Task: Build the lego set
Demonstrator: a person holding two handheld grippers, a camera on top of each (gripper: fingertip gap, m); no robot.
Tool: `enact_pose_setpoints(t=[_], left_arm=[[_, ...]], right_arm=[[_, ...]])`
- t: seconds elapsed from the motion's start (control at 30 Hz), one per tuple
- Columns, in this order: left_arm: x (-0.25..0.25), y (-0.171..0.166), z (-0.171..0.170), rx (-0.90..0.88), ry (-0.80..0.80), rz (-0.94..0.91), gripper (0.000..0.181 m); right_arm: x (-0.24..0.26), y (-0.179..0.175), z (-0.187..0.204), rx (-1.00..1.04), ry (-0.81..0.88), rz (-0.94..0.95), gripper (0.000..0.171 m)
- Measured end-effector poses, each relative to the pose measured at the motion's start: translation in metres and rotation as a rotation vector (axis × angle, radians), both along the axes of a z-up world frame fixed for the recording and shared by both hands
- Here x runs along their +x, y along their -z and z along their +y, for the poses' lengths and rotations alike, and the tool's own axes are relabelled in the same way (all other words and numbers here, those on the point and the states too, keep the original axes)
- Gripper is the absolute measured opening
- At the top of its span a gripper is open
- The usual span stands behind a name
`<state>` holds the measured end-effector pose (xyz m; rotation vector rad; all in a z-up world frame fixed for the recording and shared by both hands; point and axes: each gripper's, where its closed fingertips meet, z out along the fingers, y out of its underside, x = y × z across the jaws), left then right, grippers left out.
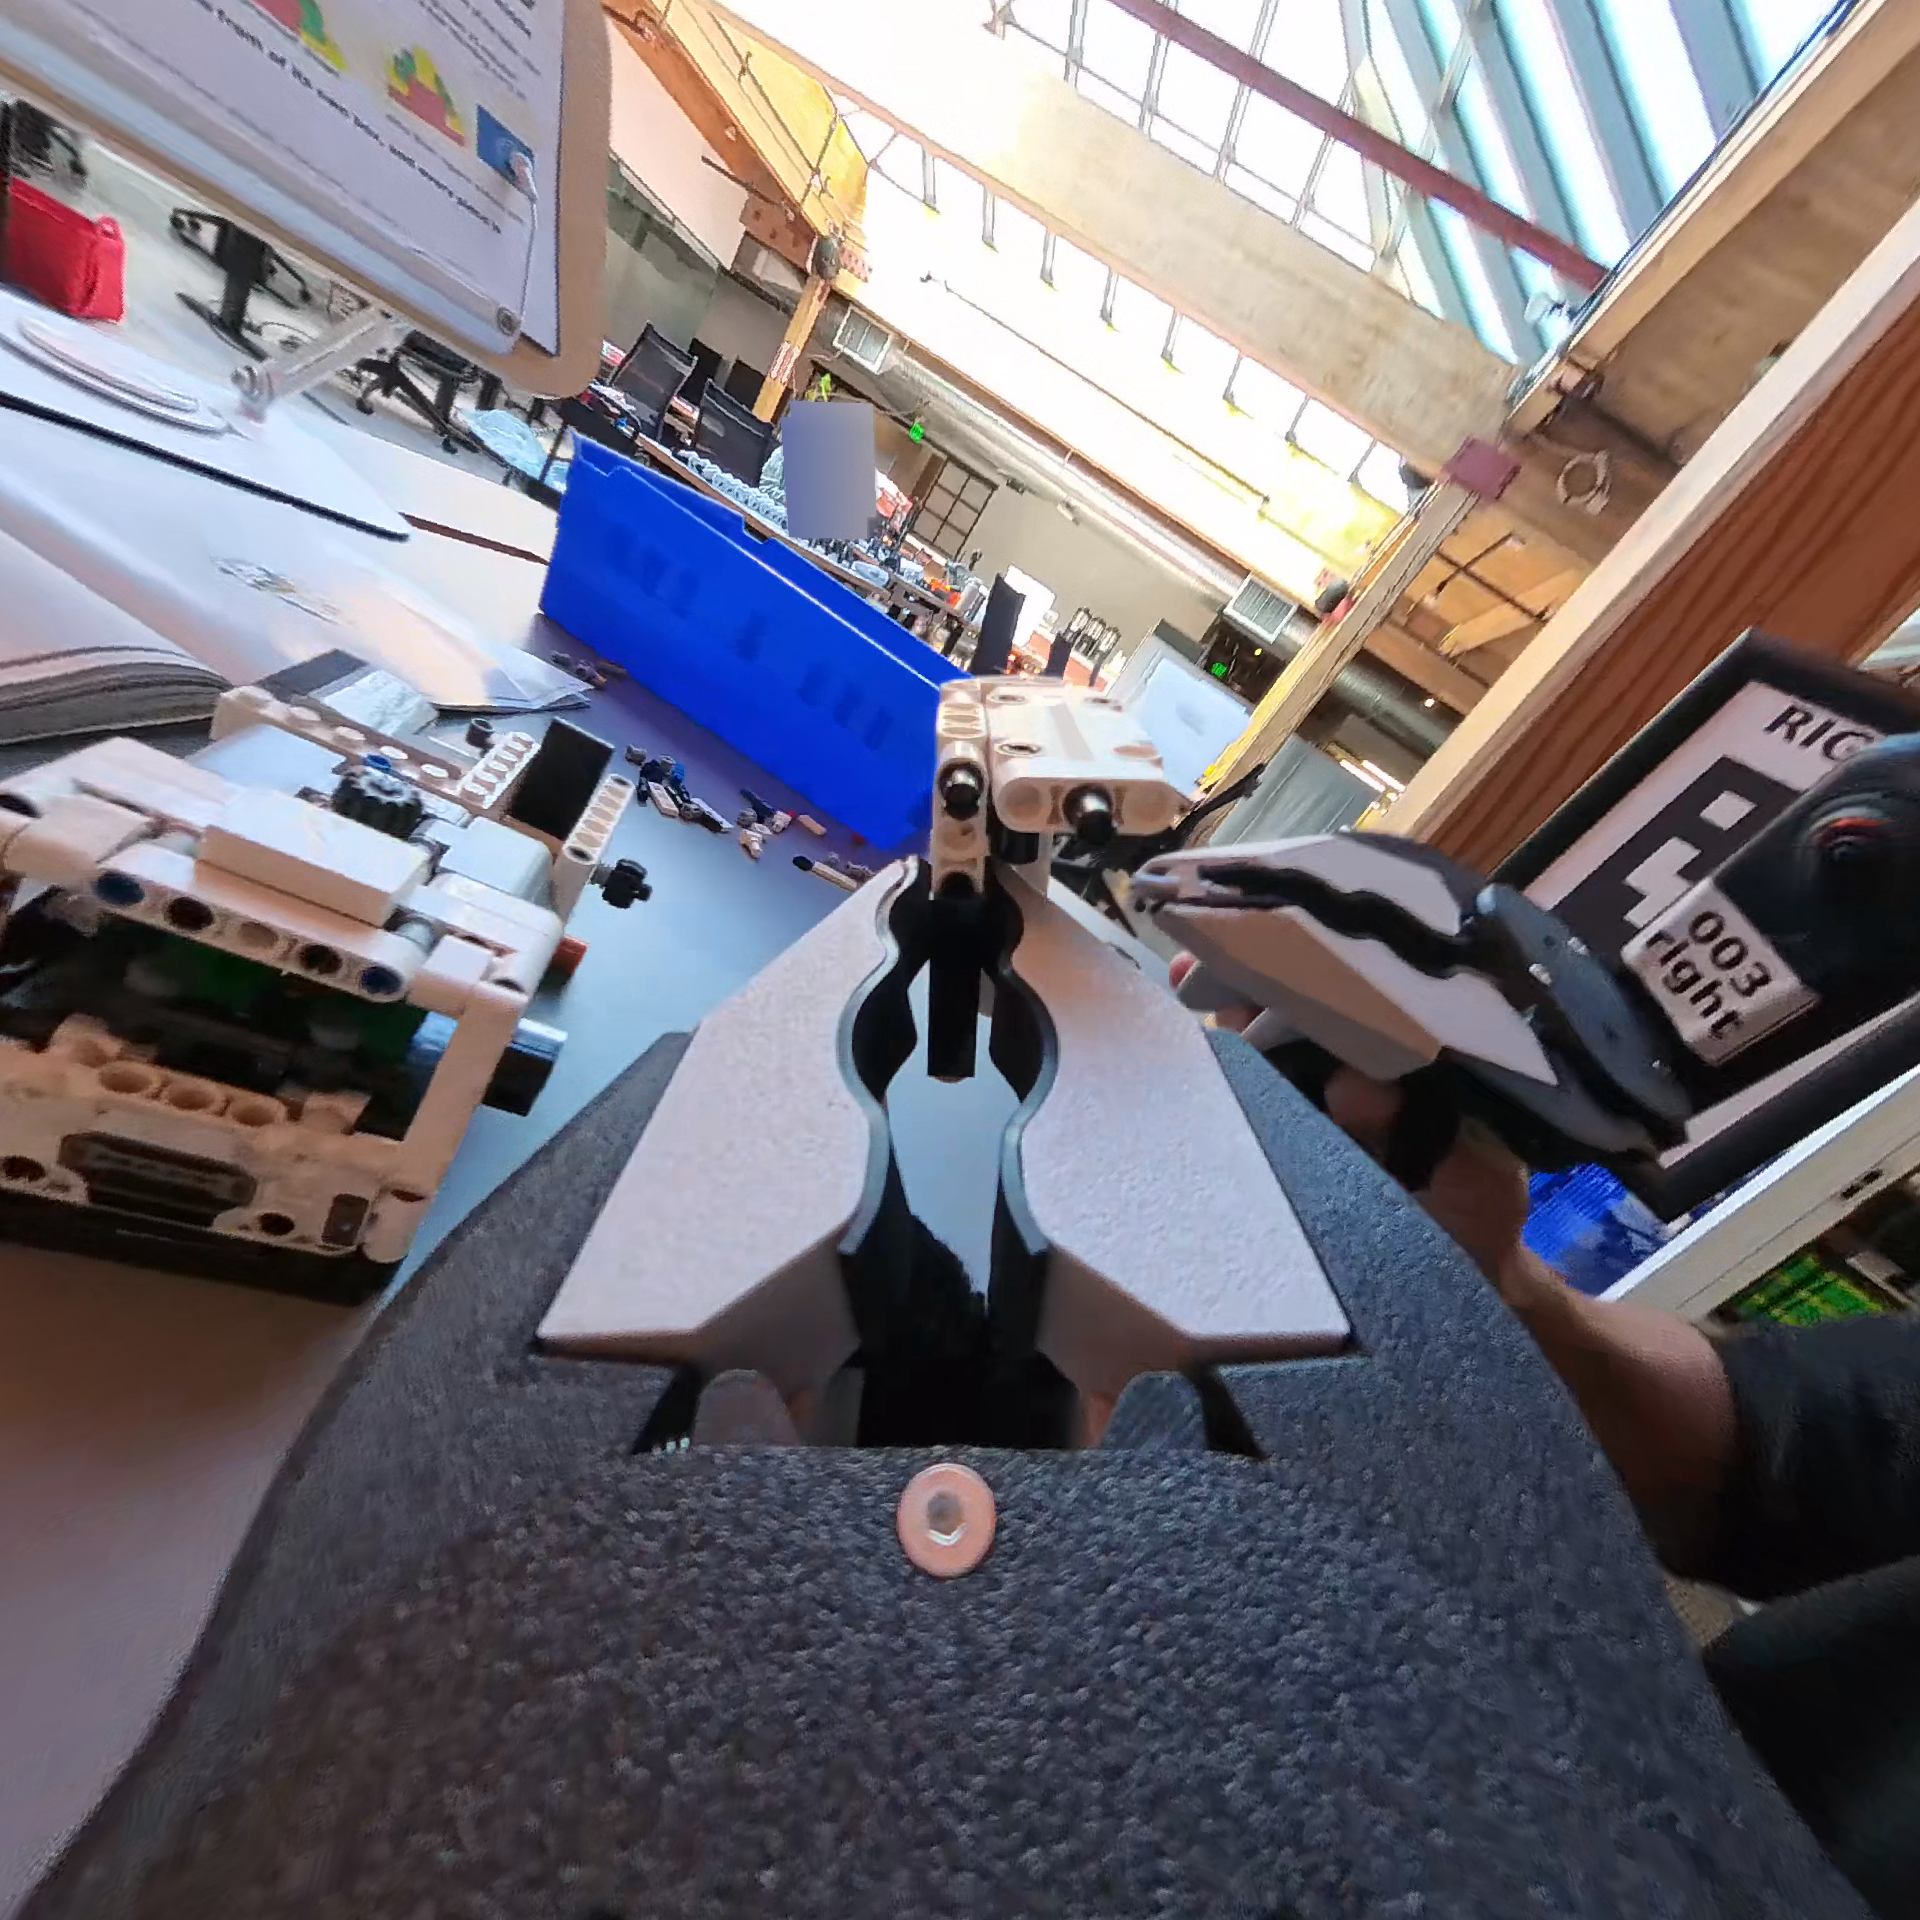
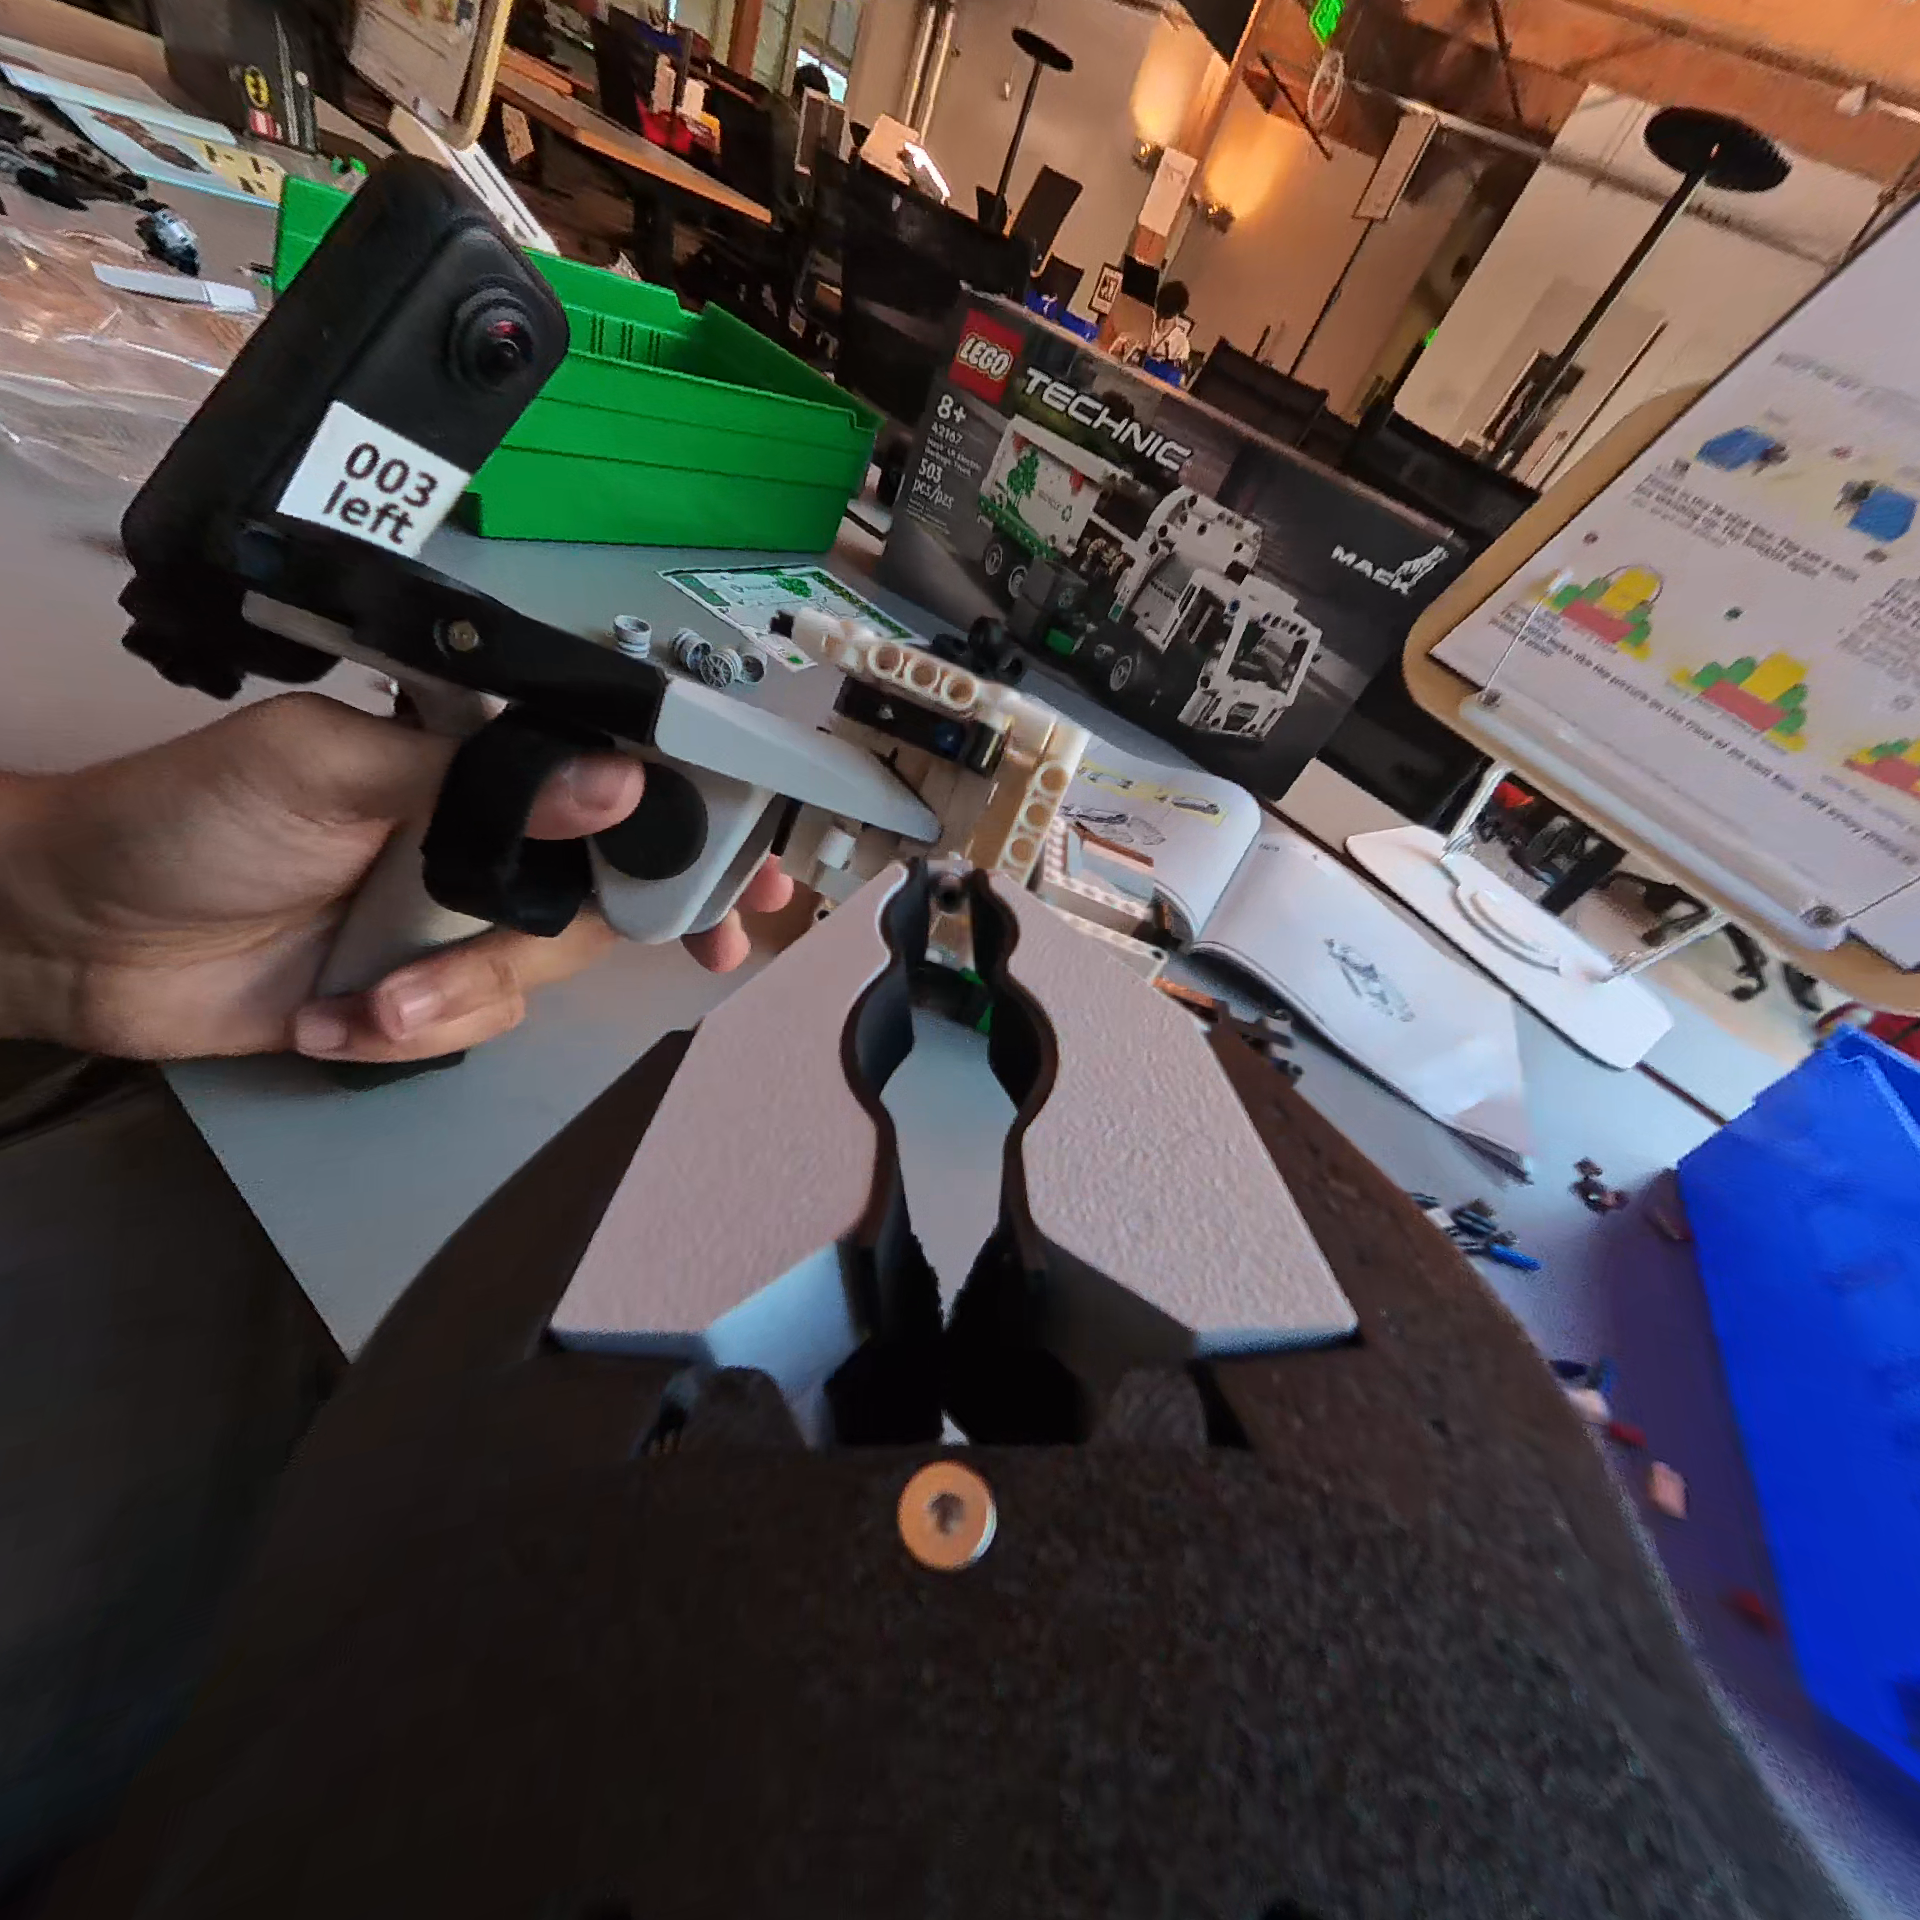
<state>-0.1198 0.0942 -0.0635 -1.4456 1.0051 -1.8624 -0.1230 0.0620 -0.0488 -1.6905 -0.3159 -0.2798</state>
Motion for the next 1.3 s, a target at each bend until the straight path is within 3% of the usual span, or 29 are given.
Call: enact_pose_setpoints(t=[0.5, 1.3], left_arm=[[-0.010, -0.009, -0.004, 0.000, 0.004, -0.079, 0.006], [-0.004, 0.003, -0.002, -0.046, 0.021, 0.008, 0.007]], right_arm=[[-0.011, 0.016, 0.019, -0.008, 0.157, -0.075, 0.007], [-0.008, 0.027, 0.025, -0.123, 0.122, -0.254, 0.007]])
